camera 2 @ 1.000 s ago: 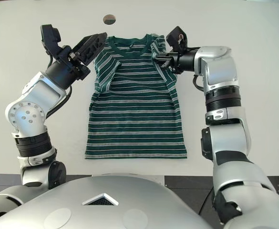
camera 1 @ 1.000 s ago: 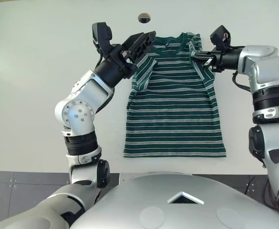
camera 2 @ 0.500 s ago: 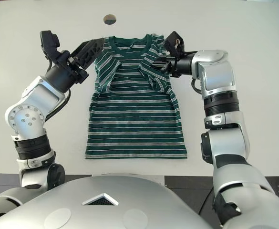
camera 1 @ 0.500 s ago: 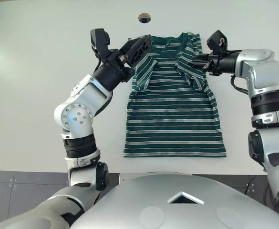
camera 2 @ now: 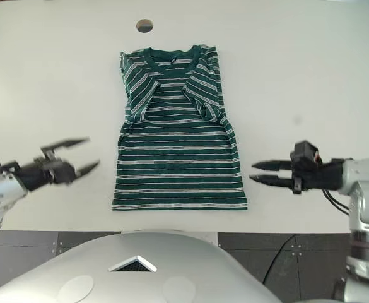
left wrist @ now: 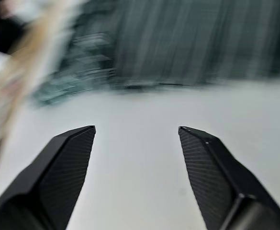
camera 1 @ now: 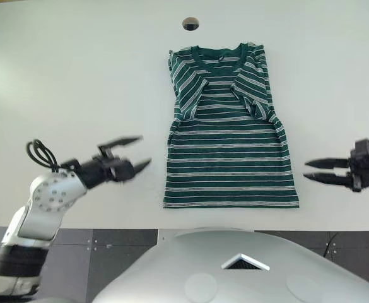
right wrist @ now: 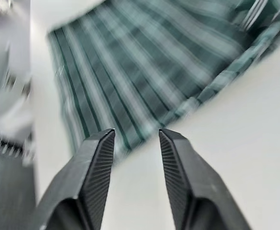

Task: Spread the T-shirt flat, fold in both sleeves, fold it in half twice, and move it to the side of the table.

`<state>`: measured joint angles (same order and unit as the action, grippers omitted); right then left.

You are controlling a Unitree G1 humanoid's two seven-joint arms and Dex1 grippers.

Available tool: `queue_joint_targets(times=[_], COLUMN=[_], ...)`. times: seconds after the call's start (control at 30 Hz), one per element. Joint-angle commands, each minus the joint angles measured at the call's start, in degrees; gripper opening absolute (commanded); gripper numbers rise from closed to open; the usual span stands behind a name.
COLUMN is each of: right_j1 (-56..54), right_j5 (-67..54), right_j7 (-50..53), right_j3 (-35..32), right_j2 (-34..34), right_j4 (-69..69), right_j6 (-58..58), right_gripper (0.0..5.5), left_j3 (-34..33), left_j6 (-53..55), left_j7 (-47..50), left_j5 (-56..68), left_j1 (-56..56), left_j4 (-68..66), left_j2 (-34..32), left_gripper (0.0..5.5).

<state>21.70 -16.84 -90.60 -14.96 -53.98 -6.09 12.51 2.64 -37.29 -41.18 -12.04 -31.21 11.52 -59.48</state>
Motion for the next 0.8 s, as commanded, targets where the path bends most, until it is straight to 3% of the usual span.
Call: queue_joint_targets(times=[0.03,0.17,0.27,0.57,0.8], right_j1=[-3.7,-5.7,-6.3,-6.6,-7.3], right_j5=[9.0,14.5,18.7,20.6,20.9], right_j7=[0.5,4.3,8.6,16.7,19.8], right_j3=[2.9,7.9,11.9,19.9,24.8], right_j2=[-3.7,-1.9,-1.5,-1.6,-2.8], right_j4=[7.0,11.2,13.6,16.4,17.9], right_j6=[-27.4,-47.4,-55.7,-60.5,-62.3], right_gripper=[2.42,2.42,2.42,2.42,2.42], left_j3=[3.8,5.3,5.8,9.5,14.4], left_j6=[-9.5,-12.9,-13.9,-16.5,-16.5], left_j7=[-3.5,-3.6,-2.4,2.9,4.1], left_j5=[-5.2,-6.9,-9.2,-21.8,-23.5], left_j1=[-1.9,-1.8,0.0,9.5,9.5], left_j4=[-3.4,-6.3,-6.3,-8.5,-9.4], left_j2=[-5.5,-6.7,-5.5,-0.3,1.4], left_gripper=[3.95,4.14,4.14,4.14,4.14])
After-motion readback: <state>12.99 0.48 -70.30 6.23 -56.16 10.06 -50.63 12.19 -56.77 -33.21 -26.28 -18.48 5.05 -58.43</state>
